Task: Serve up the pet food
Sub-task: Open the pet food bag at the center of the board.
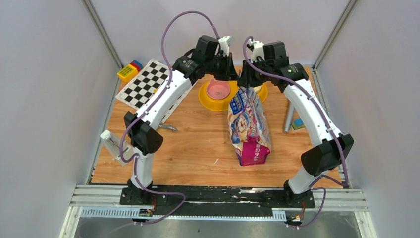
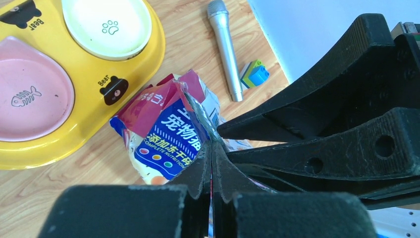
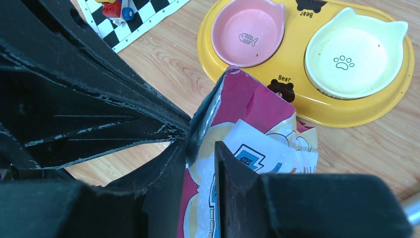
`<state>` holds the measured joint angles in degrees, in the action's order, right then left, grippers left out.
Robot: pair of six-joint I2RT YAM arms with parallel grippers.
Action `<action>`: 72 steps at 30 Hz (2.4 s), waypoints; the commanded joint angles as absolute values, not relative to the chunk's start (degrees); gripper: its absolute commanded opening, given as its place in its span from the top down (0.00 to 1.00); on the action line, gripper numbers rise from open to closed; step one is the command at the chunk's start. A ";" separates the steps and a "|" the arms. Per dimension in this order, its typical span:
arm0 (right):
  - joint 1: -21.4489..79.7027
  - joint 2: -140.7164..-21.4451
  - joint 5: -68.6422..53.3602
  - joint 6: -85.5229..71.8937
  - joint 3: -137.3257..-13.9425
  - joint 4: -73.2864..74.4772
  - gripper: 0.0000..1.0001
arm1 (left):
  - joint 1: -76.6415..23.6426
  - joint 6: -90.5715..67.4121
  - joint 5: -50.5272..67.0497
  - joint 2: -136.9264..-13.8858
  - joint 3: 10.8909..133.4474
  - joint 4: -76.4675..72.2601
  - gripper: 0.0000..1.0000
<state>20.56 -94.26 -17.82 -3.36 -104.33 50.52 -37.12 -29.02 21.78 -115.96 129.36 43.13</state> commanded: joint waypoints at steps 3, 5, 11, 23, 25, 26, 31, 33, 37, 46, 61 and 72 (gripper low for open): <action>21.36 -95.36 -13.18 -3.69 -106.79 51.05 0.79 | -37.85 -28.62 24.12 -112.85 129.74 42.88 1.00; 22.07 -95.99 -11.98 -3.15 -107.27 51.59 0.90 | -37.80 -28.63 24.02 -112.84 129.73 42.89 1.00; 24.82 -96.27 1.62 0.69 -107.39 50.59 1.00 | -37.81 -28.50 23.59 -112.86 129.81 43.04 1.00; 26.79 -92.02 19.48 13.37 -101.74 40.29 1.00 | -37.82 -28.56 22.27 -112.63 129.95 43.51 1.00; 26.91 -91.38 17.69 12.60 -101.41 40.36 1.00 | -37.87 -28.53 22.42 -112.59 129.99 43.34 1.00; 26.90 -91.06 16.81 12.00 -101.28 40.46 1.00 | -37.88 -28.51 22.63 -112.63 129.99 43.05 1.00; 26.89 -89.28 10.42 8.06 -101.03 41.59 1.00 | -37.83 -28.42 24.72 -113.38 131.34 41.99 0.81; 26.91 -89.40 9.06 6.86 -101.51 42.77 1.00 | -37.81 -28.58 26.50 -113.97 131.84 41.07 0.61; 26.45 -89.25 6.57 5.05 -101.22 44.11 1.00 | -37.84 -29.14 30.13 -115.88 133.29 38.92 0.39; 20.32 -89.02 -7.65 -1.50 -101.78 46.34 1.00 | -37.81 -29.34 34.00 -119.48 134.50 37.64 0.36; 15.26 -89.13 -16.51 -5.68 -101.98 47.11 1.00 | -38.20 -28.61 33.35 -121.57 135.23 37.52 0.36; 15.73 -88.18 -18.83 -5.10 -99.78 46.91 1.00 | -35.92 -28.70 28.57 -120.70 136.41 40.07 0.44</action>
<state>15.31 -90.54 -17.28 -5.30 -101.06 46.48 -37.71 -28.64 29.98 -121.78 134.54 40.23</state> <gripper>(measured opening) 0.009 0.562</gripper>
